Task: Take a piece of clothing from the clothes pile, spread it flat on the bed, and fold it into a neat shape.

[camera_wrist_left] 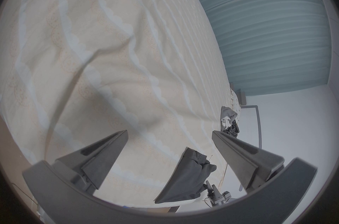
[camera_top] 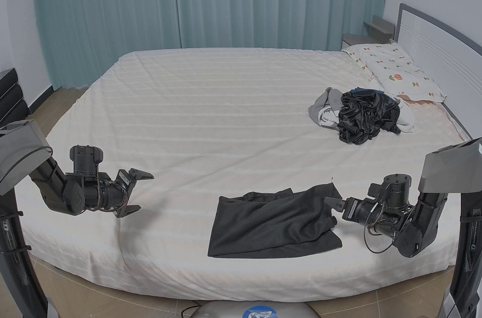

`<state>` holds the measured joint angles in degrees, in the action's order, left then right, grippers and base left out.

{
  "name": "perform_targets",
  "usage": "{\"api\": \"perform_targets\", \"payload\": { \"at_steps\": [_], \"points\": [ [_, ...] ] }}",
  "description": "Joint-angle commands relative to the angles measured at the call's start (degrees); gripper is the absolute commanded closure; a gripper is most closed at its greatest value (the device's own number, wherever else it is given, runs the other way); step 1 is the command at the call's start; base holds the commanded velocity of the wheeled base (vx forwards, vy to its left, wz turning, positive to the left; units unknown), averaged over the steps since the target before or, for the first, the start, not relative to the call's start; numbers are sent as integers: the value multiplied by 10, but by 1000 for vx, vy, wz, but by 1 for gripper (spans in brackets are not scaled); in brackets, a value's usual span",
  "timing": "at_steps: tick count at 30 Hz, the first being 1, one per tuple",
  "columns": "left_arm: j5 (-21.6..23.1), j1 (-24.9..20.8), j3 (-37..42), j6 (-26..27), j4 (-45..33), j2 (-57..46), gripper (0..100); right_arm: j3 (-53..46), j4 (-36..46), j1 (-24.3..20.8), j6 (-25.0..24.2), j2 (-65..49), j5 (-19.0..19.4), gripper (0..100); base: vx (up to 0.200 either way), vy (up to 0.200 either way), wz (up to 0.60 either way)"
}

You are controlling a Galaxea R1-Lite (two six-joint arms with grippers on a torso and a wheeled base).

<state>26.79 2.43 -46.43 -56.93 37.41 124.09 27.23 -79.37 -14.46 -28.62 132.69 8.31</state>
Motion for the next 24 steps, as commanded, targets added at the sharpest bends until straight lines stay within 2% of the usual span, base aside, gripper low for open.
{"api": "perform_targets", "payload": {
  "at_steps": [1,10,11,15,19,24],
  "points": [
    [0,-1,-1,0,0,1,0,1,-2,-13,-5,33,9,0,0,0,0],
    [0,-1,-1,0,0,3,0,2,-10,-8,-6,61,11,0,0,0,0],
    [-1,-2,-1,0,0,3,0,0,-13,-7,-7,58,11,100,0,0,0],
    [-1,-2,-1,1,0,4,0,-24,-14,-7,-30,36,14,100,0,0,0],
    [-1,-2,-3,0,-1,4,0,-61,-16,-6,-31,26,42,100,0,0,0],
    [-1,-2,-3,0,-1,4,0,-83,-24,4,-30,4,46,100,0,0,0]
  ]
}}
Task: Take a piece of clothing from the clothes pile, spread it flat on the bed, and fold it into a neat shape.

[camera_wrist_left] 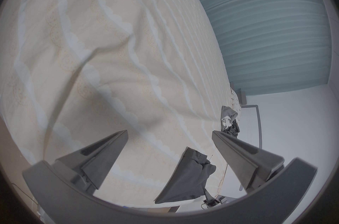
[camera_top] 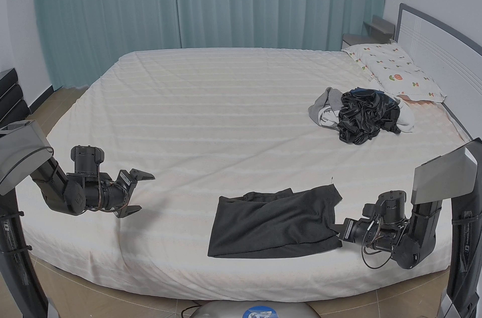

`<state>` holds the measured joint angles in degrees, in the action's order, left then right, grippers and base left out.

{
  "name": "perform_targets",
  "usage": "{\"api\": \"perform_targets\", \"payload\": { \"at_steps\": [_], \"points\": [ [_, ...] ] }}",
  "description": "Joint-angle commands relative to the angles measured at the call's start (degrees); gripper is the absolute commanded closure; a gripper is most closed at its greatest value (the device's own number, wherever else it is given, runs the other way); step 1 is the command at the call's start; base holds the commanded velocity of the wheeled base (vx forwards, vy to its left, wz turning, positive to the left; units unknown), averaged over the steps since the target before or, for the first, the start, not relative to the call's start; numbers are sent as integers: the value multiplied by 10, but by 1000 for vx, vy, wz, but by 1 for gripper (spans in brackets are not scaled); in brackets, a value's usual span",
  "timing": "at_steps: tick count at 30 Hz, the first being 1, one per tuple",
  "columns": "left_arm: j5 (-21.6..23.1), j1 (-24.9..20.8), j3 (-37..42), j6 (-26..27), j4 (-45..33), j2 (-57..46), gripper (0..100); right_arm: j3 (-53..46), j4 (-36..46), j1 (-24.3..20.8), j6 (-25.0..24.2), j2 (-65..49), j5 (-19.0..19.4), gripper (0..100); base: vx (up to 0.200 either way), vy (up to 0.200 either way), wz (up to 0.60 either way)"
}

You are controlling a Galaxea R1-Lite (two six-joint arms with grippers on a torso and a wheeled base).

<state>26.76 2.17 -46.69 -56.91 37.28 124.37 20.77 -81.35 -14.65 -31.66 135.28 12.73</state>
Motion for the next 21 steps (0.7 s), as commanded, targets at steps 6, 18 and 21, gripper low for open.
{"api": "perform_targets", "payload": {
  "at_steps": [6,18,21],
  "points": [
    [0,0,-2,0,0,1,0,-57,-7,15,2,-78,49,100,0,0,0],
    [-10,0,-2,-3,1,1,0,-75,1,49,84,-29,62,100,0,0,0],
    [-22,-1,-4,-4,1,1,0,-82,4,49,98,-27,62,100,0,0,0]
  ]
}}
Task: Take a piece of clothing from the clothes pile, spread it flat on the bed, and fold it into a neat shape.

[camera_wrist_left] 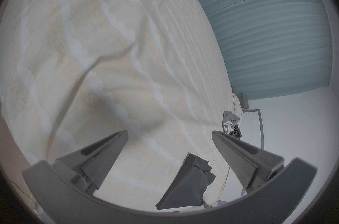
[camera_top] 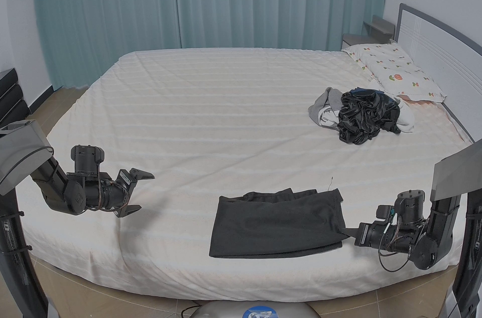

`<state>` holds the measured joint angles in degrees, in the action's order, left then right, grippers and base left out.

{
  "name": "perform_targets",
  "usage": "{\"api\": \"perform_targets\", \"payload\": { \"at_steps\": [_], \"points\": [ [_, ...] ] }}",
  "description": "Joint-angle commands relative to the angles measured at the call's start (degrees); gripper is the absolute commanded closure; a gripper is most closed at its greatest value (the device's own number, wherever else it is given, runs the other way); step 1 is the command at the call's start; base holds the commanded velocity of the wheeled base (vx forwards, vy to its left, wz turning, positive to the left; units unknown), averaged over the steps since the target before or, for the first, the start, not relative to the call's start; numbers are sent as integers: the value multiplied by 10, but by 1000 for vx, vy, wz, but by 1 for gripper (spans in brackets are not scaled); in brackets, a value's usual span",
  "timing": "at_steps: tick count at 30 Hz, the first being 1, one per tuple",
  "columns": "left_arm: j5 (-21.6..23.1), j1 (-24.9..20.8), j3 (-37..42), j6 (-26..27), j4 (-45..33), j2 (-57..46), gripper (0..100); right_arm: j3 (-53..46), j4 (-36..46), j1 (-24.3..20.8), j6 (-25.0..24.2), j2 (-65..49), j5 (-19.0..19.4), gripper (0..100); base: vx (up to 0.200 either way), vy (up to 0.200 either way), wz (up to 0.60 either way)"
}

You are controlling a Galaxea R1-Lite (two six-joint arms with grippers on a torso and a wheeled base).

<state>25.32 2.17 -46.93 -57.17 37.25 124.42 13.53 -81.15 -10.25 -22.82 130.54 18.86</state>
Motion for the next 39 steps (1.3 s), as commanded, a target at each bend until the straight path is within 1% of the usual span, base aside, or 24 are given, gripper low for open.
{"api": "perform_targets", "payload": {
  "at_steps": [1,2,6,9,12,13,15,18,22,25,27,33,34,37,39],
  "points": [
    [-12,-1,-4,-2,0,-1,0,-11,2,4,14,20,0,100,0,0,0],
    [-14,-1,-5,-3,0,-1,0,-11,2,4,16,19,0,0,0,0,0],
    [-14,-4,-6,-17,0,-6,0,-4,-2,7,14,17,2,0,0,0,0],
    [-14,-12,-7,-37,2,-7,0,11,-15,11,1,10,5,0,0,0,0],
    [-5,-13,-11,-46,4,-6,0,31,-30,11,-47,7,9,0,0,0,0],
    [-5,-16,-11,-45,5,-1,0,41,-38,8,-82,10,9,0,200,0,0],
    [-7,-25,-11,-43,6,0,0,59,-47,5,-123,20,7,0,200,0,0],
    [-15,-29,-11,-39,6,0,0,86,-49,4,-149,46,3,0,200,0,0],
    [-19,-33,-9,-38,6,1,0,113,-48,8,-155,71,4,0,0,0,0],
    [-32,-37,-10,-35,7,6,0,127,-49,3,-168,89,2,0,0,0,0],
    [-41,-42,-10,-35,9,9,0,131,-49,1,-168,92,2,0,0,0,0],
    [-49,-45,2,-34,43,14,0,140,-50,5,-171,91,1,0,0,0,0],
    [-49,-45,4,-35,46,15,0,141,-50,6,-171,91,1,100,0,0,0],
    [-49,-45,4,-35,47,16,0,146,-49,9,-173,91,2,100,0,0,0],
    [-48,-45,2,-37,47,15,0,149,-49,17,-187,89,3,100,0,0,0]
  ]
}}
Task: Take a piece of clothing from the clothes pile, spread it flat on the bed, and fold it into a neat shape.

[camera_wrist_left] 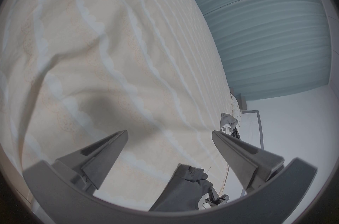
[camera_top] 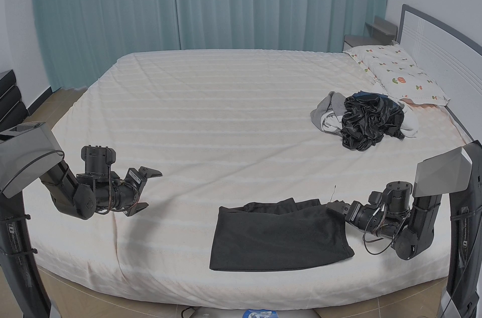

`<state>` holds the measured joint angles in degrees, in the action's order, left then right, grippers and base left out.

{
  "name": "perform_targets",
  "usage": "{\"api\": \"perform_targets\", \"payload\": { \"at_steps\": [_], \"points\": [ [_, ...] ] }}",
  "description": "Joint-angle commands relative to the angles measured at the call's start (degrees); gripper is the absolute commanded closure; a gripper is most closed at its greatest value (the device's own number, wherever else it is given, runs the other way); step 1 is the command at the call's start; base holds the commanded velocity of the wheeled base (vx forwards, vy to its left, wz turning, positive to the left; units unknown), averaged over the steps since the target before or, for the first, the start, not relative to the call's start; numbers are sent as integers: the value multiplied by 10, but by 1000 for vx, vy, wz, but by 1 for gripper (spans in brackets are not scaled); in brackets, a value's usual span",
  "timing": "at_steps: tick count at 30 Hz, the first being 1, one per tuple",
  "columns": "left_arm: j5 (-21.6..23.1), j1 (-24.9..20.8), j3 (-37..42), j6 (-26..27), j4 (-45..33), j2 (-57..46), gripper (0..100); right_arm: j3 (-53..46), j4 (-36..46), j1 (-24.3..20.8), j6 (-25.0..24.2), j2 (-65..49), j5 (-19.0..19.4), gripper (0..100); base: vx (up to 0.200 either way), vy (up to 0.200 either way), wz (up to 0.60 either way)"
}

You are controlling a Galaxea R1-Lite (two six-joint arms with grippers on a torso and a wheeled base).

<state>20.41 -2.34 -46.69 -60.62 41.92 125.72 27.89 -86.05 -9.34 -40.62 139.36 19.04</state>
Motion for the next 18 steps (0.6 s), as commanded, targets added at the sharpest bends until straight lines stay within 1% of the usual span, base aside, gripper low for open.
{"api": "perform_targets", "payload": {
  "at_steps": [1,2,4,14,18],
  "points": [
    [1,0,-1,-3,0,2,0,6,0,8,-9,0,1,100,0,0,0],
    [1,0,-1,-3,0,3,0,14,0,12,-21,-2,0,100,0,0,0],
    [0,0,-1,-3,0,3,0,15,0,15,-31,-4,-1,100,0,0,0],
    [0,0,0,-1,0,3,0,16,-1,39,-35,-5,0,100,0,0,0],
    [0,0,0,-1,0,3,0,18,-1,40,-35,-1,-1,100,0,0,0]
  ]
}}
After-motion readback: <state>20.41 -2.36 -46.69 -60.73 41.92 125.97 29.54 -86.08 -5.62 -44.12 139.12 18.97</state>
